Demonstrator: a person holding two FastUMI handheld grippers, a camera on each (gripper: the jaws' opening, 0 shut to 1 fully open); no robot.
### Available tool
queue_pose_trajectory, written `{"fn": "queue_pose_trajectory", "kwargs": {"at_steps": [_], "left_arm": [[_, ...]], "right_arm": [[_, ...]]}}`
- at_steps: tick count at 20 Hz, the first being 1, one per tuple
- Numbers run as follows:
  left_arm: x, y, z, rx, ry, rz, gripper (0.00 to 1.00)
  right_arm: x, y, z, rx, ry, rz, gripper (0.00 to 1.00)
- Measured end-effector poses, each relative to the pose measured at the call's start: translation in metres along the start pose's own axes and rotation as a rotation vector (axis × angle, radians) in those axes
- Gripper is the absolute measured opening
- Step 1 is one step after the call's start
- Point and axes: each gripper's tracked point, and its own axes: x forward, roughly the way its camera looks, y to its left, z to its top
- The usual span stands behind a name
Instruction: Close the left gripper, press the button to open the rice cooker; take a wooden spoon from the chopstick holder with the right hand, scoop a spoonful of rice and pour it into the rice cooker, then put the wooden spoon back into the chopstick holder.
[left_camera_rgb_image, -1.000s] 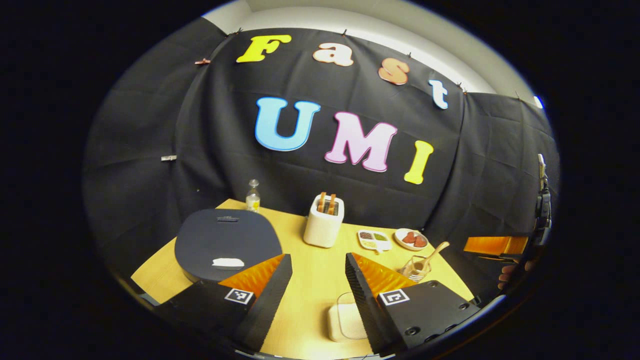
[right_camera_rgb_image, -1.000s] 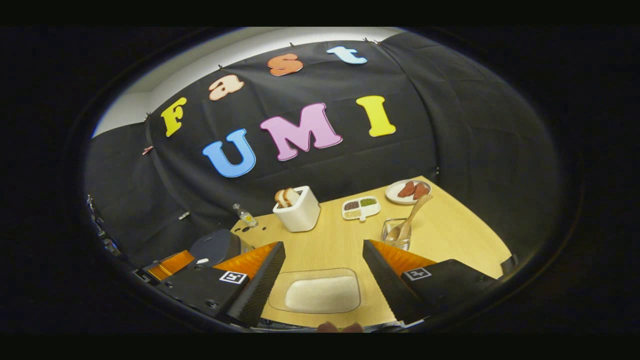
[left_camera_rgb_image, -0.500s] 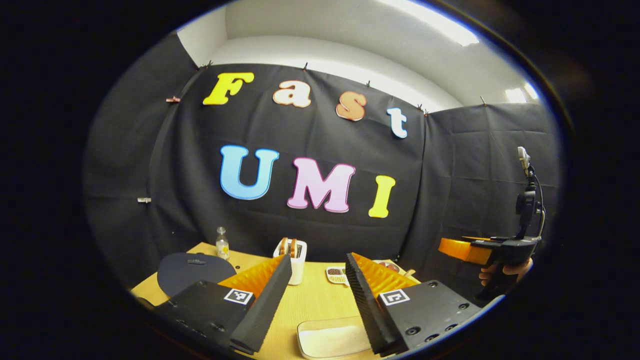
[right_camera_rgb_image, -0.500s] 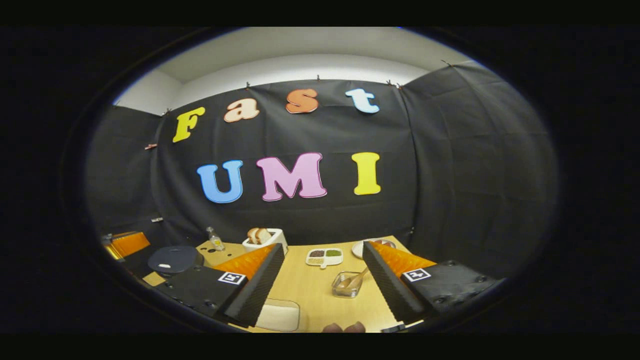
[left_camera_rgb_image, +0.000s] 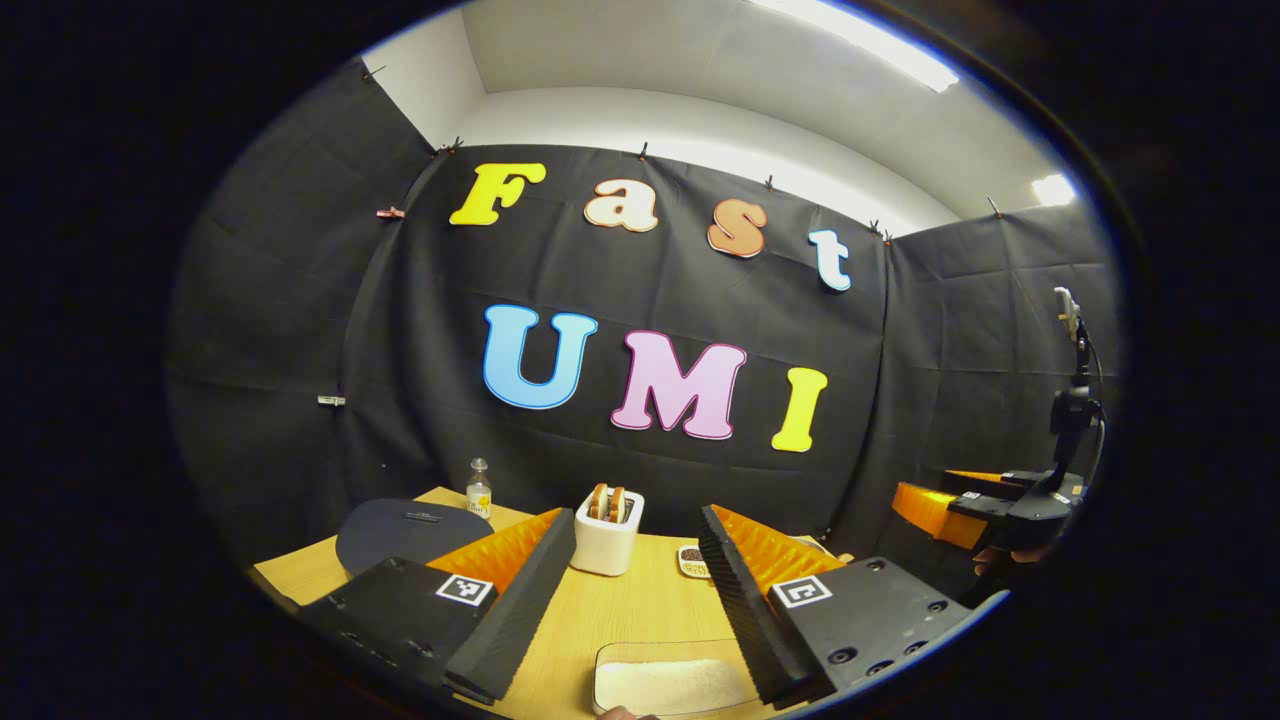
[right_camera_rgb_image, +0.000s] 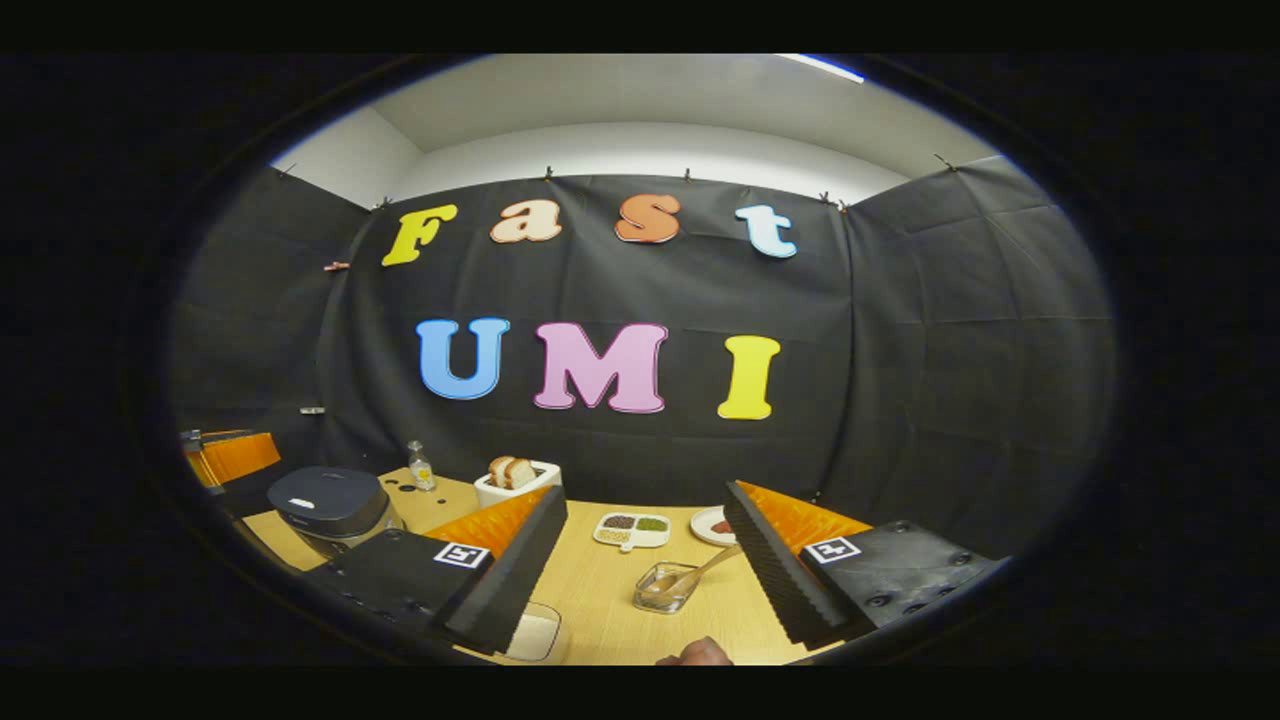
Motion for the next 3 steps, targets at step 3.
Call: {"fn": "queue_pose_trajectory", "kwargs": {"at_steps": [3], "left_arm": [[0.0020,-0.0010,-0.0053,0.036,0.003,0.032,0.94]], "right_arm": [[0.0018,-0.0013,0.0023,-0.029,-0.038,0.024,0.98]]}}
